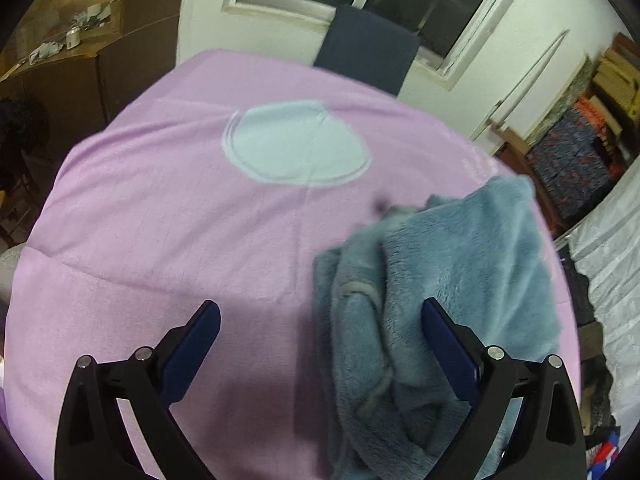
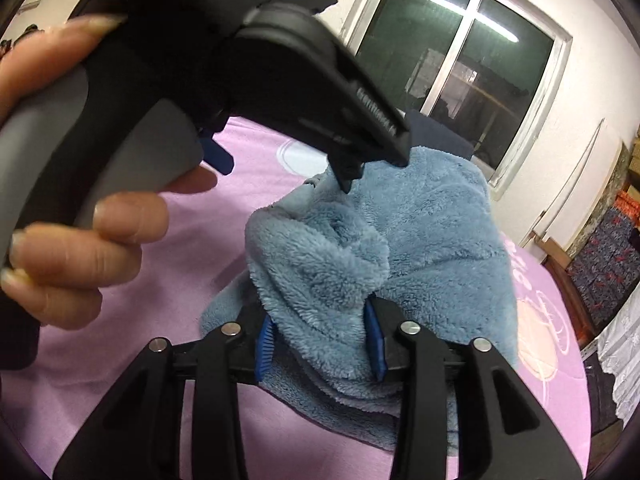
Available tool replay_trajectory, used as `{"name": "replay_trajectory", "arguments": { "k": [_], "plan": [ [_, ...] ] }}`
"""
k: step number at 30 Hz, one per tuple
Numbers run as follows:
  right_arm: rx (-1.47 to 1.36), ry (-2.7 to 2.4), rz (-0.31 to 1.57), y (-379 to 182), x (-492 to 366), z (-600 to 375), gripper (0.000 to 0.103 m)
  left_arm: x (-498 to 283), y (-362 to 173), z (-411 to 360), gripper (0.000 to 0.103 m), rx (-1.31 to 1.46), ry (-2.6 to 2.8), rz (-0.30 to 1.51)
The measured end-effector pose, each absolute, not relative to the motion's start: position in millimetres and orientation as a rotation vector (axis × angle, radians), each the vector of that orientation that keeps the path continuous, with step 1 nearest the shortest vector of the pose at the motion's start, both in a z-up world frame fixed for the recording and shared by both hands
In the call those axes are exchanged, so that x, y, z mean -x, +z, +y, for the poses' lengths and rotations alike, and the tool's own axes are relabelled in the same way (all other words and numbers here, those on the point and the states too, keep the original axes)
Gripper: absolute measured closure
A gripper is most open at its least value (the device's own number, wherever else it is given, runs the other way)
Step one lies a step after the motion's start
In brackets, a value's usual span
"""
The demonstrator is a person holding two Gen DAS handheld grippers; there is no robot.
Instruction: Fold large clothes
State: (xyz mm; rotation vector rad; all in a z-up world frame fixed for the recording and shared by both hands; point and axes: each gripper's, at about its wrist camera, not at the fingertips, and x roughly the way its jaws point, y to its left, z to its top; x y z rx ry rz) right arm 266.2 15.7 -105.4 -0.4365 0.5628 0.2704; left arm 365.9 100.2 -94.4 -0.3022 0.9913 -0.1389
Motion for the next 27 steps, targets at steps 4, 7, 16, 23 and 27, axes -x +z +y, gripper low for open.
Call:
{"name": "replay_trajectory", "arguments": {
  "k": [4,7,16,23,27],
  "plan": [
    [0.430,0.311,0.578,-102.2,-262.5,8.8,0.044,-370.5,-106.7,101.5,0.003,0.343,-0.166,1.028],
    [0.391,0.353,0.562,-87.6,-255.1,-1.0,0.043,-368.3,-101.6,99.1,0.003,0.299,-0.145,1.012],
    [0.105,0.371,0.489,-29.2,-252.7,-91.9,0.041,-348.2,-71.3,101.3,0.003,0.229,-0.010,0.891],
    [-0.081,0.234,0.574,-18.3,-332.0,-144.7,0.067,-323.1,-34.1,100.5,0.004,0.345,-0.121,0.708],
    [-0.218,0.230,0.740,-43.0,-382.7,-150.2,0.077,-323.7,-33.8,64.0,0.004,0.254,-0.206,0.715]
  ]
}}
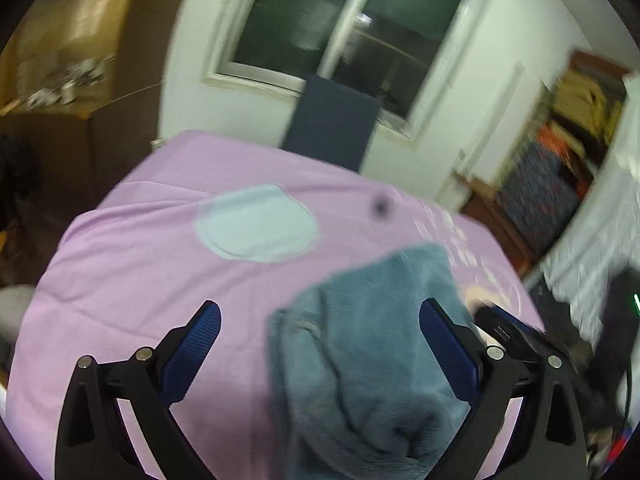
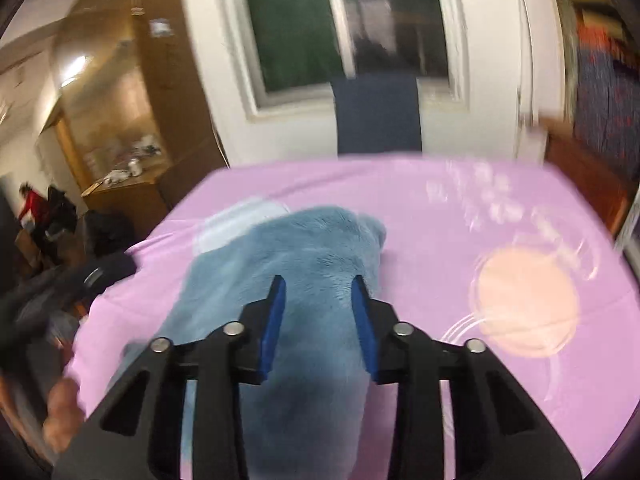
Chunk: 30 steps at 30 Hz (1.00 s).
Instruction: Fold large clothes
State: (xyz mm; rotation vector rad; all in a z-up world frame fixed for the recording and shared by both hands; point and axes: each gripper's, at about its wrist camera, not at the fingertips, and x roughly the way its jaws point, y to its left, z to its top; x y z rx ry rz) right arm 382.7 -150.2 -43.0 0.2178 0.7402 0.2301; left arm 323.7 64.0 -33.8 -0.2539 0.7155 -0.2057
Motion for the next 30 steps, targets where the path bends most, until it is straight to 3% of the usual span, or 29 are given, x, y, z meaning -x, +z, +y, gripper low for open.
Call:
{"name": "replay_trajectory", "arguments": {
  "k": [5,9,16,23,30],
  "plan": [
    [-0.131,0.279,0.815,-77.3,-389.5,-112.8,0.078,-343.6,-75.3,29.6,0.003,-0.033,-0.125,0.897],
    [-0.109,0.293,0.796,-82.3,-384.5,-106.1,0.078,-361.7,-96.9,61.8,0.003,0.214,-0.247,1.038],
    [-0.222,0.333,0.802,-78.9,-384.4,-130.4,0.078,-351.8,-88.2,51.3,0.003,0.172,-0.236,0.968],
    [-0.220,0.356,0.694,-45.0,-317.6,-142.6,0.072,-325.4,-61.4,56.7,0.003,0.146,-0.193,0.880],
    [-0.110,0.314,0.700,-91.1,-281.9,-118.9,0.069,-321.1,-102.1,56.6,0.003,0.176,-0.189,0.993]
  ]
}}
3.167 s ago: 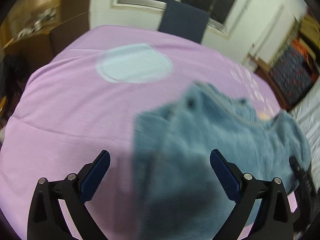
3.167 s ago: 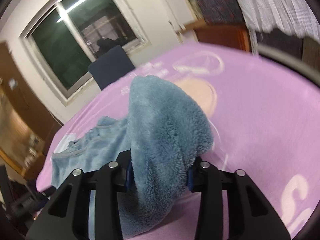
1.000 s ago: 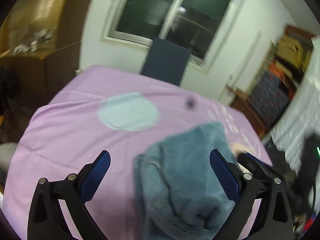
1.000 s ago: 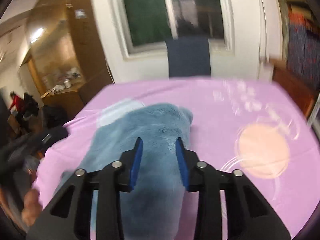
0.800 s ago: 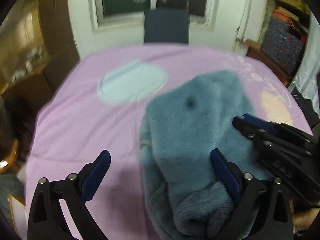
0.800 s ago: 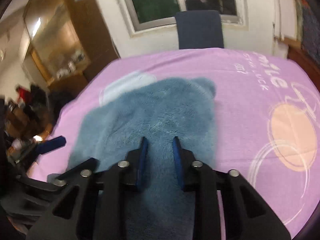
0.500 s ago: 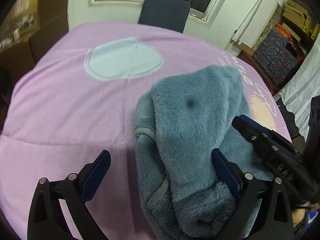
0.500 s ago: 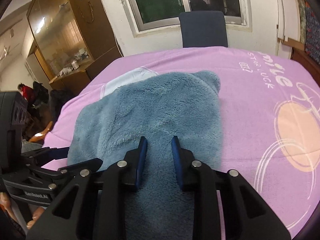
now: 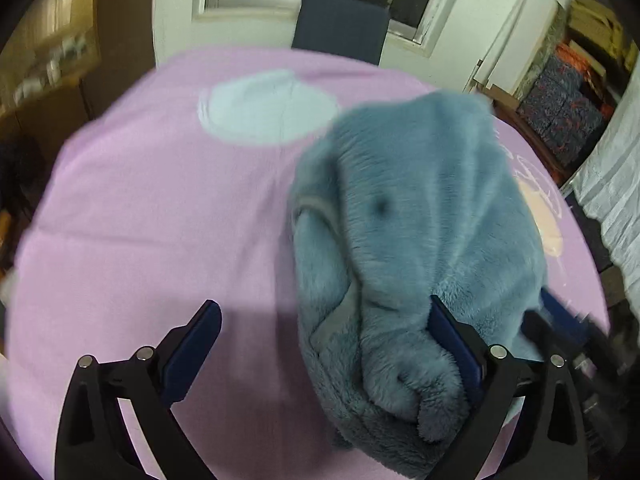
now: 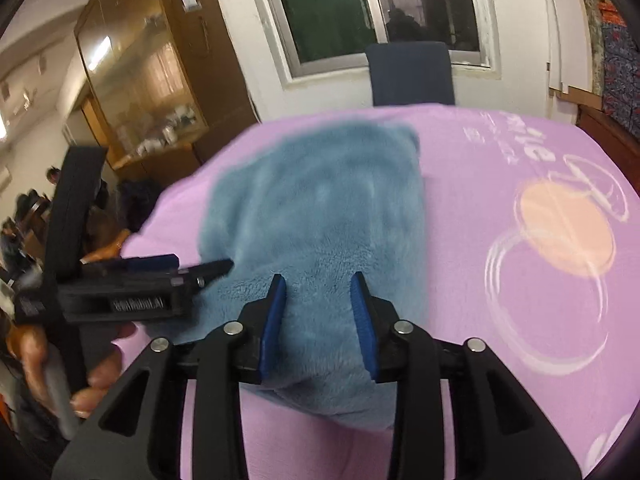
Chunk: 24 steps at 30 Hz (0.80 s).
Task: Fold large clothes
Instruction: 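Press the folded jacket roll flat with both grippers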
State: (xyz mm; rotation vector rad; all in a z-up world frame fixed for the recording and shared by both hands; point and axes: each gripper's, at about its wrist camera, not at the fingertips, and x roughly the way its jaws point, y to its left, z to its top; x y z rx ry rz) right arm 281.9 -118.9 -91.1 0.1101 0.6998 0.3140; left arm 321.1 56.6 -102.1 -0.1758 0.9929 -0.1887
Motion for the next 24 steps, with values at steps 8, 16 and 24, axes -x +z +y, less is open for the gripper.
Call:
{"name": "replay_trajectory", "arguments": {
  "k": [8,16,24],
  "plan": [
    [-0.137,0.353,0.704,-90.9,-285.7,-124.6,0.069,-322.5,-101.8,58.0,0.003,0.187,-0.191,0.978],
    [-0.150,0.322,0.627,-72.9,-270.0,-133.3,0.056,-289.7,-66.3,45.0,0.003,0.103,-0.155,0.802],
    [-0.204,0.295,0.542,-54.2,-259.9,-148.4,0.053,-276.3,-52.4,37.2,0.003,0.067,-0.119,0.730]
  ]
}}
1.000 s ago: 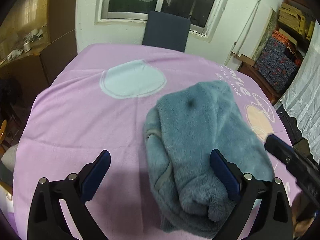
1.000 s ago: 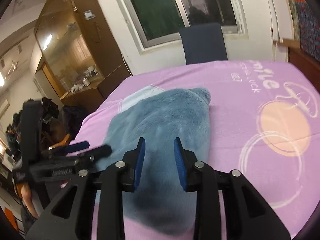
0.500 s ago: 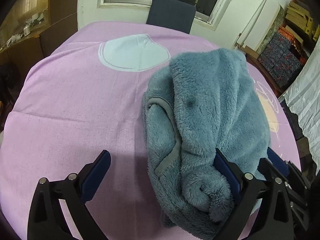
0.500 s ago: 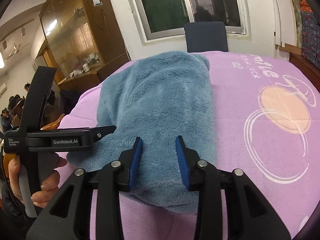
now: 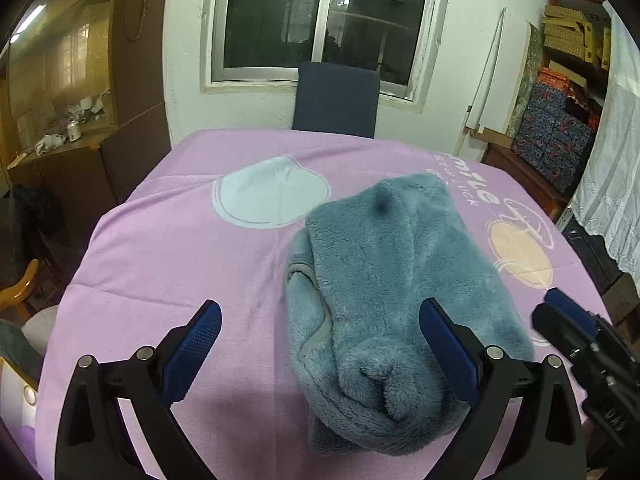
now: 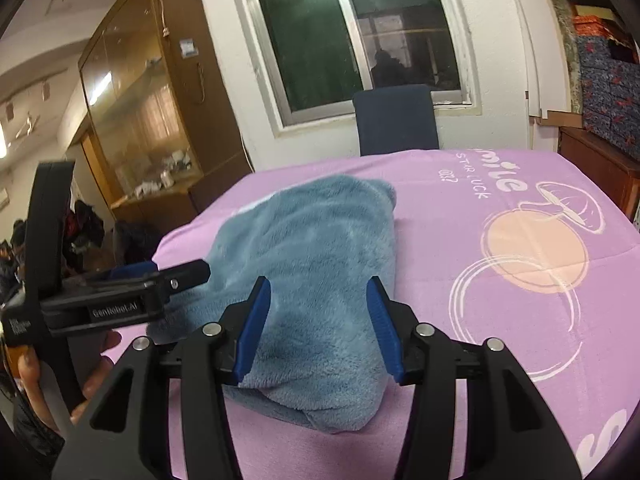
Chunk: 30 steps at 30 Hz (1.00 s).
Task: Fold large clothes
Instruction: 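Press the folded jacket roll flat with both grippers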
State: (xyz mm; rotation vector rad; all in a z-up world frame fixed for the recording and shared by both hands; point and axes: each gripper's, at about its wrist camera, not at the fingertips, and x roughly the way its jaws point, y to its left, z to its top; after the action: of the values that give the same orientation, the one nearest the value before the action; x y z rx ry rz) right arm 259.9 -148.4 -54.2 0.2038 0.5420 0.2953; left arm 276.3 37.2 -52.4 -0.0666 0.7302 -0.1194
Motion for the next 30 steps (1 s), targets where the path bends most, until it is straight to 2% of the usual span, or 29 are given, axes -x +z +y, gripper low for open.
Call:
{"name": "replay_trajectory", "arguments": {
  "k": [6,8,20,30],
  "plan": [
    [-0.217,0.284,0.644,-72.7,-277.5,-148.6,0.053,-289.8,-75.4,26.7,0.003,-0.004,-0.087,0.827],
    [-0.247,0.286,0.688,-83.8,-285.3,-150.9,0.045,-289.6,-80.8,25.9,0.003,-0.021,-0.078,0.837],
    [-0.362,0.316,0.692,-85.8,-289.1,-170.2,0.031,-281.1,-69.0,23.6,0.003,-0.022,-0.085,0.786],
    [-0.489,0.358,0.710,-88.0,-292.7,-187.0,0.027,-275.8,-59.0,24.2,0.003,0.008,-0.125,0.753]
  ]
}}
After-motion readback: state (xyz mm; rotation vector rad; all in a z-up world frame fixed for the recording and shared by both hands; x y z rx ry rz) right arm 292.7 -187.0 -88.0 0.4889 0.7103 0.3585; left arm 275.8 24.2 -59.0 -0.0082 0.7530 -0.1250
